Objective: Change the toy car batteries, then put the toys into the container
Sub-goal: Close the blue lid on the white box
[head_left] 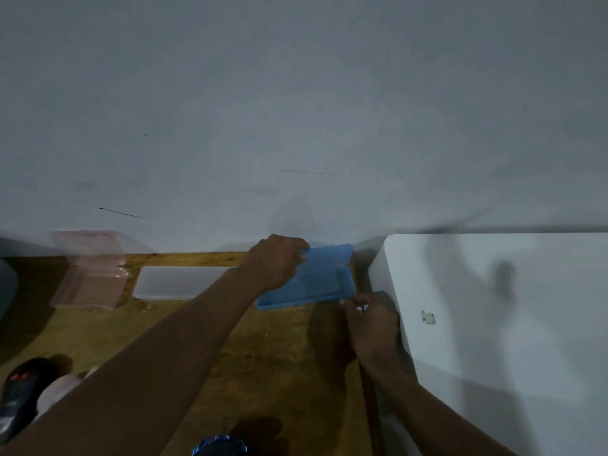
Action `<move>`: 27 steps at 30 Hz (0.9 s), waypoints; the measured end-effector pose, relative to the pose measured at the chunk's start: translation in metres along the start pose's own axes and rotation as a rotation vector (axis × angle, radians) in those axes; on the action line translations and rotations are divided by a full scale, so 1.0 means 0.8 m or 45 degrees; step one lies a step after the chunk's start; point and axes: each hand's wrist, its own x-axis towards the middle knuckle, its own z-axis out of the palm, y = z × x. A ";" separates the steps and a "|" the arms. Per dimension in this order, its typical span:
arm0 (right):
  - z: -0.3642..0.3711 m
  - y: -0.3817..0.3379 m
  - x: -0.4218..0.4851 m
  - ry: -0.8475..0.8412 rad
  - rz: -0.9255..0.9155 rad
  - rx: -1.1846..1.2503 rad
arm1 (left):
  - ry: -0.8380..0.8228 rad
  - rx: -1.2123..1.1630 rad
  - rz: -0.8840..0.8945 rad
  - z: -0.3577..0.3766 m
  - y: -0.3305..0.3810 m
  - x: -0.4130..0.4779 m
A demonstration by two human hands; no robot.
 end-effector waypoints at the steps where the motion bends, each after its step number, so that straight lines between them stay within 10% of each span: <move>1: -0.008 -0.005 -0.003 -0.055 -0.059 -0.038 | -0.004 -0.044 -0.003 -0.002 0.002 0.001; 14: 0.010 -0.064 0.078 -0.198 -1.431 -1.034 | -0.100 -0.293 0.061 -0.015 -0.011 0.025; 27: 0.020 -0.057 0.080 -0.623 -1.113 -0.901 | -0.072 -0.325 0.049 -0.011 -0.017 0.033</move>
